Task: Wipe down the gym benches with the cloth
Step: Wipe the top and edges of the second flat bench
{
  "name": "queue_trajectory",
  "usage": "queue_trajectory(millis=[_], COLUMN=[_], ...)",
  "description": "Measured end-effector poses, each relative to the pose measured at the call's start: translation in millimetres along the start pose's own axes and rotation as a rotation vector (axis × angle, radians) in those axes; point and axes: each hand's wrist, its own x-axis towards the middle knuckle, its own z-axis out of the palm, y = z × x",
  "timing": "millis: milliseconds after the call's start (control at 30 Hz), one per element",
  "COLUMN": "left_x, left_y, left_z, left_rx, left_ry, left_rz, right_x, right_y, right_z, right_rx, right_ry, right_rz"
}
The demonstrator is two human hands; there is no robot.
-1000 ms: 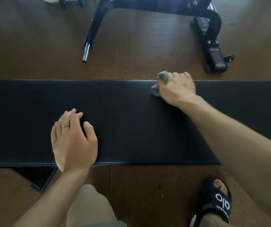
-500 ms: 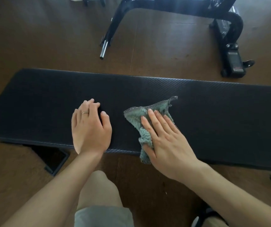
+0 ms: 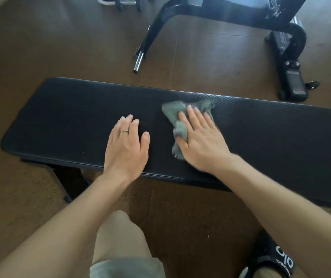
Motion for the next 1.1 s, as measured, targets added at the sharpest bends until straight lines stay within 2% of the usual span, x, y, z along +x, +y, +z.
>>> queue_trajectory(millis=[33, 100, 200, 333, 467, 600, 867, 967, 1100], left_x=[0.1, 4.9, 12.9, 13.0, 12.3, 11.1, 10.6, 11.9, 12.0], left_y=[-7.2, -31.0, -62.1, -67.6, -73.0, -73.0, -73.0, -73.4, -75.8], left_z=[-7.1, -21.8, -30.8, -21.9, -22.2, -21.4, -22.6, -20.7, -19.9], left_rx=[0.025, 0.125, 0.139, 0.023, -0.018, -0.061, -0.055, -0.071, -0.097], left_ry=[-0.035, -0.002, 0.111, 0.224, 0.263, 0.271, 0.269, 0.276, 0.294], left_rz=[0.040, 0.105, 0.049, 0.008, 0.033, 0.024, 0.027, 0.019, 0.031], right_x=[-21.7, -56.1, -72.6, -47.1, -5.2, -12.1, -93.3, -78.5, -29.9], right_y=[-5.8, -15.9, -20.6, -31.9, -84.6, -84.2, 10.1, -8.1, -79.2], right_z=[4.9, 12.7, 20.0, 21.1, 26.5, 26.4, 19.3, 23.4, 30.9], right_rx=[-0.007, -0.009, -0.042, -0.080, -0.150, -0.186, -0.268, -0.324, -0.299], right_ry=[0.011, -0.007, -0.027, -0.035, -0.007, 0.047, 0.066, 0.077, 0.100], right_rz=[-0.049, -0.132, -0.178, -0.275, -0.388, -0.430, -0.340, -0.322, -0.415])
